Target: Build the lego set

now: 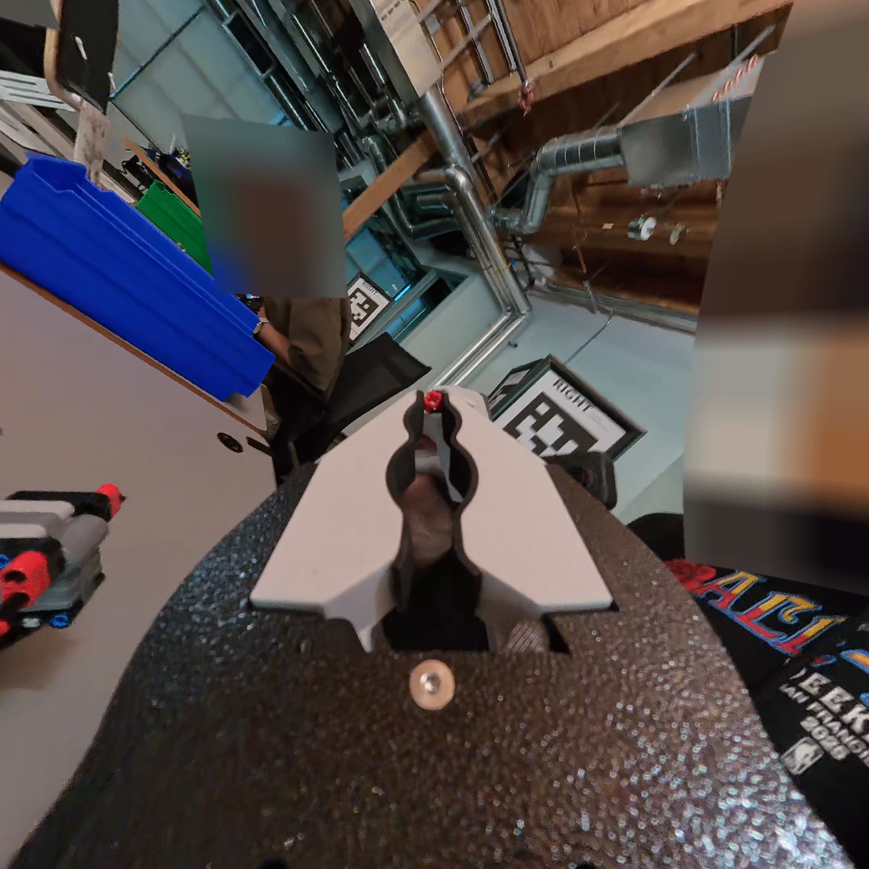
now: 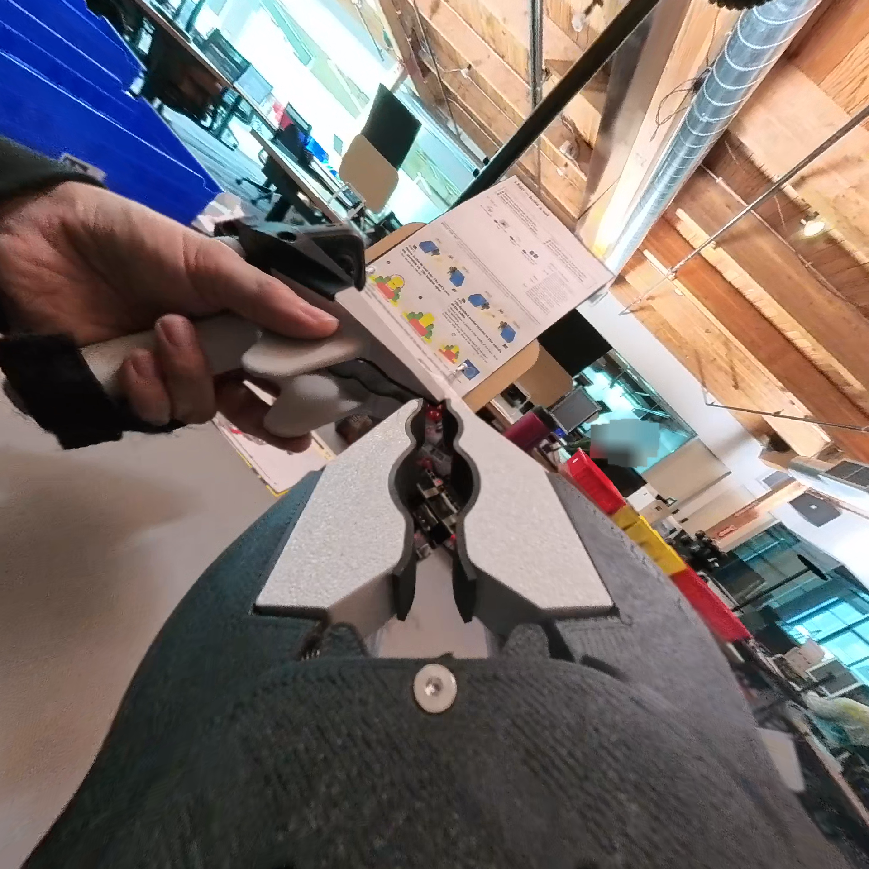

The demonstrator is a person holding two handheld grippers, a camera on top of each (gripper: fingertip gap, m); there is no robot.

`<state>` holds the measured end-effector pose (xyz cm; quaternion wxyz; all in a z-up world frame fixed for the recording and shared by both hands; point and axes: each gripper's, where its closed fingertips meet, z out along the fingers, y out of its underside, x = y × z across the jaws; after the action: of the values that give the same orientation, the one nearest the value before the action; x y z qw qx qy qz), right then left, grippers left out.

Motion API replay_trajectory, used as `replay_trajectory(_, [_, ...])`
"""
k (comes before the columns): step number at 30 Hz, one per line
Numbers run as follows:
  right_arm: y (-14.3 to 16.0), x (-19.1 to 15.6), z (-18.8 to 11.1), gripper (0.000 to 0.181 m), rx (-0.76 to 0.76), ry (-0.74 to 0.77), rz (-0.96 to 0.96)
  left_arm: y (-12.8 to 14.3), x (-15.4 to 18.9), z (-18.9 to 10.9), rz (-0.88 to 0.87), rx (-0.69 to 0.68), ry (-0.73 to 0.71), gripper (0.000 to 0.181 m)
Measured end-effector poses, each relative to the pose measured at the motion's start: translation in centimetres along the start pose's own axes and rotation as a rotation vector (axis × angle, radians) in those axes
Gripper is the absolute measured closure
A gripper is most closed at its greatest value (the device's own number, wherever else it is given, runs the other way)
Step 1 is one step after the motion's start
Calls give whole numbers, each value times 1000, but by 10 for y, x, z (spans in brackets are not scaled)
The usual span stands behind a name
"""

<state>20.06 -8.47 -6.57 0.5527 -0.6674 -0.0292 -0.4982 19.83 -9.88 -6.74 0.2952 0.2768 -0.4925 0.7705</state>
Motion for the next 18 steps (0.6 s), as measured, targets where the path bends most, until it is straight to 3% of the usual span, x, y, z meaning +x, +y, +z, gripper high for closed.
replay_trajectory(7, [4, 3, -7, 177, 23, -44, 62, 0, -4, -8, 219, -105, -74, 169])
replay_trajectory(14, [4, -11, -7, 176, 24, -136, 19, 13, -6, -9, 253, -277, -103, 166])
replay_trajectory(18, [7, -18, -7, 176, 10, -170, -5, 21, -7, -11, 237, -327, -99, 177])
